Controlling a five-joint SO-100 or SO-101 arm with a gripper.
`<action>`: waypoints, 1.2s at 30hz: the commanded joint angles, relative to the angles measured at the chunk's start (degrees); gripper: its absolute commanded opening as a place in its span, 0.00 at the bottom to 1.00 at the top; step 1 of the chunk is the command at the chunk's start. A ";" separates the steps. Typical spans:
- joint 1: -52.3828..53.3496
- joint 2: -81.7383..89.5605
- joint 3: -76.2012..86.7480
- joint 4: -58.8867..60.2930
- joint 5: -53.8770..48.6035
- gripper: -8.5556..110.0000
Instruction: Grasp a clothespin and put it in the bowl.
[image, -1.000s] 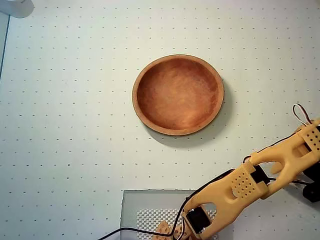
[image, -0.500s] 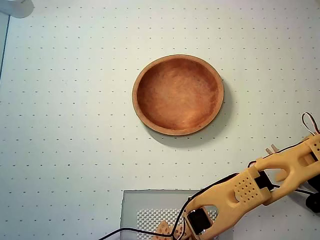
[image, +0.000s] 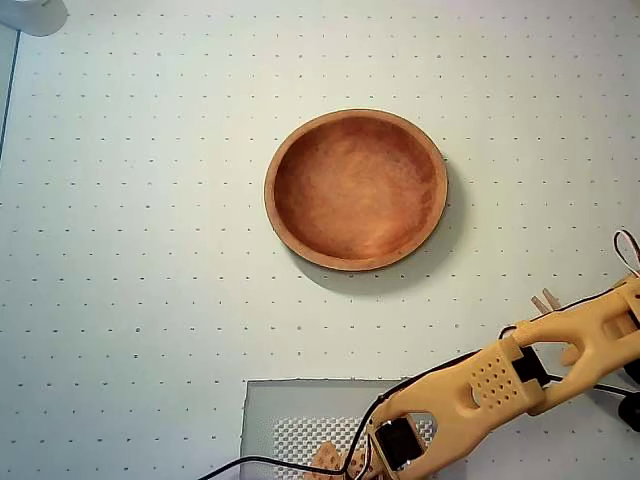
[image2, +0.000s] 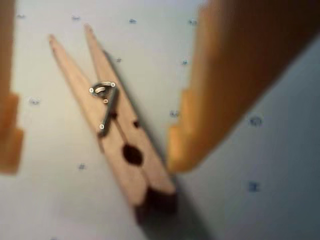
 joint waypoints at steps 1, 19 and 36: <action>0.18 2.11 -3.60 -0.44 -4.04 0.23; -2.37 -3.87 -6.59 -6.68 -3.60 0.23; -4.04 -8.96 -11.07 -5.98 -3.60 0.23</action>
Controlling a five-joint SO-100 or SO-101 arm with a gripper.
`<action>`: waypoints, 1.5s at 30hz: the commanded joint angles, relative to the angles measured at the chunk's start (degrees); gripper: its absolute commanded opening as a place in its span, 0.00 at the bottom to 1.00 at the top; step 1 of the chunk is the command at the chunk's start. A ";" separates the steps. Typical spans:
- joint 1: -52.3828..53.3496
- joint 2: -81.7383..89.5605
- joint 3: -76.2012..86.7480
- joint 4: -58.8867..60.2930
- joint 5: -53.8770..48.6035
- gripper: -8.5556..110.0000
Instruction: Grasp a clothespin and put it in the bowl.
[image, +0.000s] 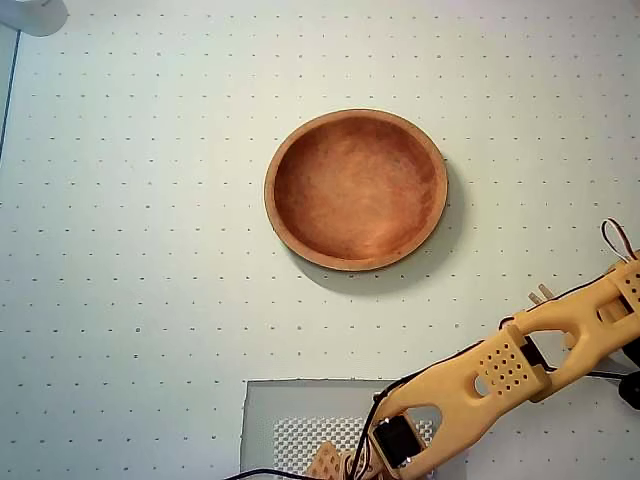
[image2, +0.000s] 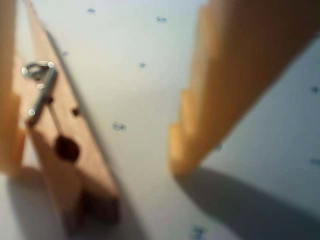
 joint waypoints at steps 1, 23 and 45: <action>-0.53 0.88 -2.64 -0.35 -3.60 0.22; -0.09 2.11 -1.41 -0.18 4.13 0.05; -10.11 49.57 19.86 -0.18 8.88 0.05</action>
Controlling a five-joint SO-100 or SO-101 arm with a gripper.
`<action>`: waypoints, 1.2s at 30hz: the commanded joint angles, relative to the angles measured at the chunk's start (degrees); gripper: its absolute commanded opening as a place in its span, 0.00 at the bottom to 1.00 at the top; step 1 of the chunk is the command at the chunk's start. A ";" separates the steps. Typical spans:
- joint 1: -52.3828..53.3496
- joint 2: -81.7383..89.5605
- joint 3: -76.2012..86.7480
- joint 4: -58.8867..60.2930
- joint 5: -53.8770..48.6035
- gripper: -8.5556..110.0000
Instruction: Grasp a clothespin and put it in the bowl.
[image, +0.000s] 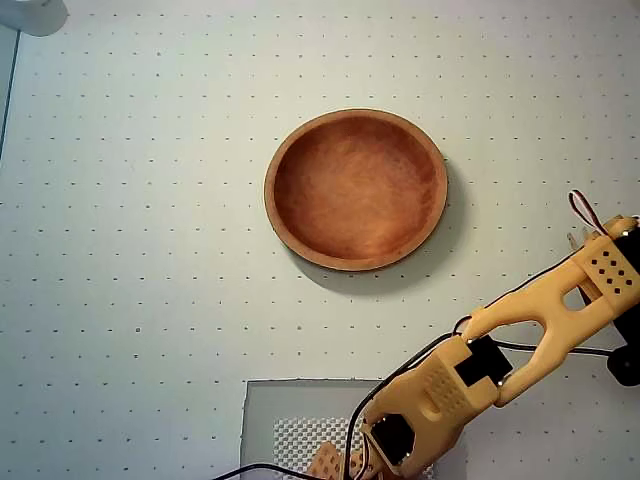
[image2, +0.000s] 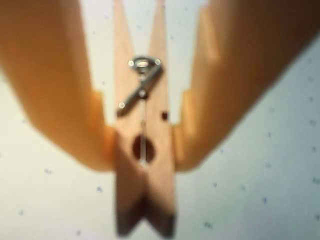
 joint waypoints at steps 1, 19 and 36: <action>-3.78 13.89 0.26 0.00 5.45 0.05; -33.75 36.04 0.18 -0.26 47.81 0.05; -57.57 41.04 0.70 -0.62 78.49 0.04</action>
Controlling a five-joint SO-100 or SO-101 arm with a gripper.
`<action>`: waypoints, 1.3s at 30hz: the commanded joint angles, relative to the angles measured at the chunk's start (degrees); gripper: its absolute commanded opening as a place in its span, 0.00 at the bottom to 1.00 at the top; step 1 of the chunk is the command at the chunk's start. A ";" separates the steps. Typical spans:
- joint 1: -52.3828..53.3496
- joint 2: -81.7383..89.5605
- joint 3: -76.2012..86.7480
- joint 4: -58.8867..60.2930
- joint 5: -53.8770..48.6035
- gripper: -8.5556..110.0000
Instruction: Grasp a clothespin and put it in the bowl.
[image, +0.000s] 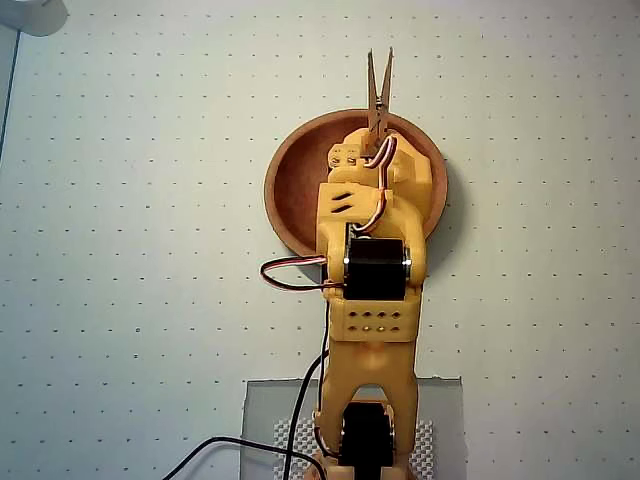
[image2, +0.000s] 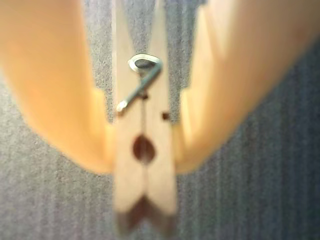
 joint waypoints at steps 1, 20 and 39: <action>-4.13 1.14 -0.44 -0.53 4.04 0.04; -6.06 -7.38 21.45 -1.14 5.62 0.05; -5.89 -7.56 28.39 -1.14 5.62 0.05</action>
